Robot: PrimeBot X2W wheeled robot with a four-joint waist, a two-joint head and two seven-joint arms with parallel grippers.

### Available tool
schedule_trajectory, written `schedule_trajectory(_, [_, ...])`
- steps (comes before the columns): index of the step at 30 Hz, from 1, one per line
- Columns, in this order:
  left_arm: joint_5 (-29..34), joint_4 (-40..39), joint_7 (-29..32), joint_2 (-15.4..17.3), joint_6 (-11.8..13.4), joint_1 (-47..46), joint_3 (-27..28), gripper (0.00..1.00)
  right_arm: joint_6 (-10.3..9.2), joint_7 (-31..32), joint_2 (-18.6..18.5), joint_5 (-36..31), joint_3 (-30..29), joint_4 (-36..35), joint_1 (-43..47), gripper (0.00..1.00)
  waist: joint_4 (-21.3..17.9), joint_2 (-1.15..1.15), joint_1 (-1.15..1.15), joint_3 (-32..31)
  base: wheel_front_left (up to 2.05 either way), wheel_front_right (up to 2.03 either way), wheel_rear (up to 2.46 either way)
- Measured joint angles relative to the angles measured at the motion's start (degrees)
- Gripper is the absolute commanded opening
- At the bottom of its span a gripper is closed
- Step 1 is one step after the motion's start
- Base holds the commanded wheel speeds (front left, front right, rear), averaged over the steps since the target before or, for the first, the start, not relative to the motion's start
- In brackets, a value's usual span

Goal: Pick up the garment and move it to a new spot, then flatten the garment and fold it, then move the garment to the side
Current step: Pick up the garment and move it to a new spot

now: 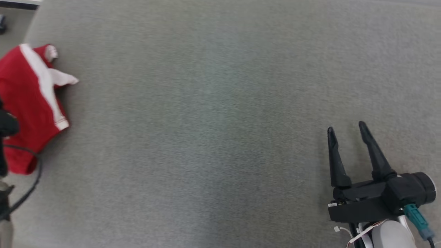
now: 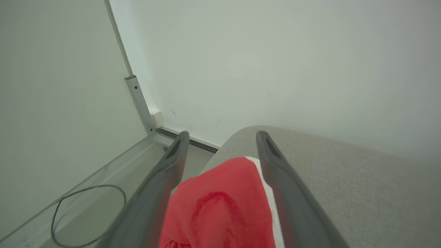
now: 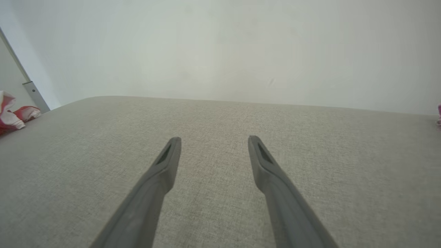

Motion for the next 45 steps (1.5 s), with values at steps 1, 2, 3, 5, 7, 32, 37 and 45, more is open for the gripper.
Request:
schedule_trajectory(1, [-0.31,1.78,0.86,0.98,0.00,-0.90,0.13,1.00,0.00,0.00,0.00,-0.01,-0.13,-0.73,-0.12,1.00,-0.74,0.00,0.00,0.48,0.00,0.00,0.00])
schedule_trajectory(2, [-0.52,3.92,1.99,1.94,0.00,-1.70,0.36,1.00,0.00,0.00,0.00,-0.03,-0.15,-1.34,-0.17,1.00,-1.56,0.00,0.00,0.91,0.00,0.00,0.00])
schedule_trajectory(3, [-1.09,5.72,2.91,2.61,0.00,-2.29,0.54,1.00,0.00,0.00,-0.04,-0.04,-0.41,-1.90,-0.17,1.00,-2.36,0.00,0.00,1.29,0.00,0.00,0.00])
schedule_trajectory(5, [-2.36,9.31,4.56,3.74,-0.01,-3.27,0.99,1.00,0.00,-0.01,-0.11,-0.15,-0.49,-3.14,-0.15,1.00,-3.96,0.00,0.00,1.99,0.00,0.00,0.00])
schedule_trajectory(7, [-2.86,12.93,6.79,5.11,-0.02,-3.87,1.30,1.00,0.00,0.00,-0.14,-0.38,-0.65,-4.11,0.03,1.00,-5.49,0.00,0.00,2.58,0.00,0.00,0.00])
schedule_trajectory(32, [-8.62,27.75,14.14,6.66,1.35,-8.38,2.01,0.00,0.00,0.00,-1.51,-0.87,-2.14,-6.80,2.80,1.00,-10.15,-0.02,-0.02,1.10,0.00,0.00,0.00])
schedule_trajectory(37, [-7.30,24.62,8.35,8.01,0.45,-10.58,-0.23,0.00,0.00,0.00,-0.24,0.08,-2.01,-5.80,2.86,1.00,-9.92,-0.02,-0.02,-1.52,0.00,0.00,0.00])
schedule_trajectory(45, [-6.25,15.15,3.04,7.56,-0.01,-13.97,-8.84,0.00,0.00,0.00,1.66,2.09,-2.34,-3.25,3.87,1.00,-9.79,-0.02,-0.03,-6.14,0.00,0.00,0.00])
